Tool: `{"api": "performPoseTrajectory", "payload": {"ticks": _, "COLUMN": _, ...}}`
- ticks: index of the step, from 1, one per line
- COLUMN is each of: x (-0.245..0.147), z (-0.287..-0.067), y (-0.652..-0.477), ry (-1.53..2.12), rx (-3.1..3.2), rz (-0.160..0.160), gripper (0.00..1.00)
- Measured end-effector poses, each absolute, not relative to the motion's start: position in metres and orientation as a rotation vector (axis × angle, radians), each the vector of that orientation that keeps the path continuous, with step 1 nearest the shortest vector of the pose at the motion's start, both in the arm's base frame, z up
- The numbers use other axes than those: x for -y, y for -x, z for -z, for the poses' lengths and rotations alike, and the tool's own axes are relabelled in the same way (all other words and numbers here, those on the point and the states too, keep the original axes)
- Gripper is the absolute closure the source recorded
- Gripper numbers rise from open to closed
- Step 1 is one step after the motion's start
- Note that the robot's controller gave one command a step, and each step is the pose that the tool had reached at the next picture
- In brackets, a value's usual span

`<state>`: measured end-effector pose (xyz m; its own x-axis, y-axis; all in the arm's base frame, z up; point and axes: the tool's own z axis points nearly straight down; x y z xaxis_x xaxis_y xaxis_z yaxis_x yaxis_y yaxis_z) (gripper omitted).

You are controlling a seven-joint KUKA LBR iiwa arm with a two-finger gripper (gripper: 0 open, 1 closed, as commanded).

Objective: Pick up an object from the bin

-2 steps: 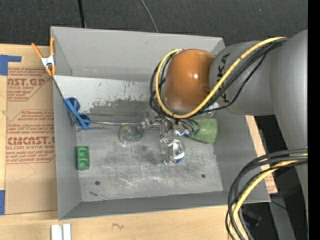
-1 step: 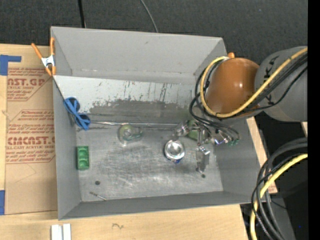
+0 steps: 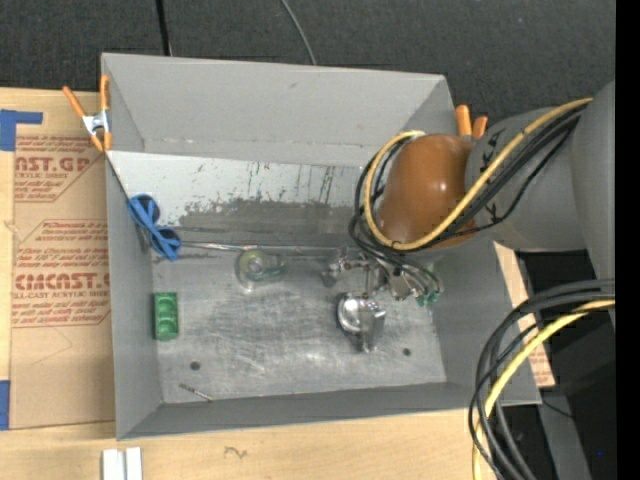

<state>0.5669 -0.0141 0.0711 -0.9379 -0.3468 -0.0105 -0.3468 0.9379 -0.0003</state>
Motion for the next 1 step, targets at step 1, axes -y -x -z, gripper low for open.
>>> {"api": "performPoseTrajectory", "payload": {"ticks": 1, "x": 0.0264, "z": -0.0732, "y": -0.5596, "ry": 0.694, "rx": -3.049, "rz": 0.0, "gripper": 0.0}}
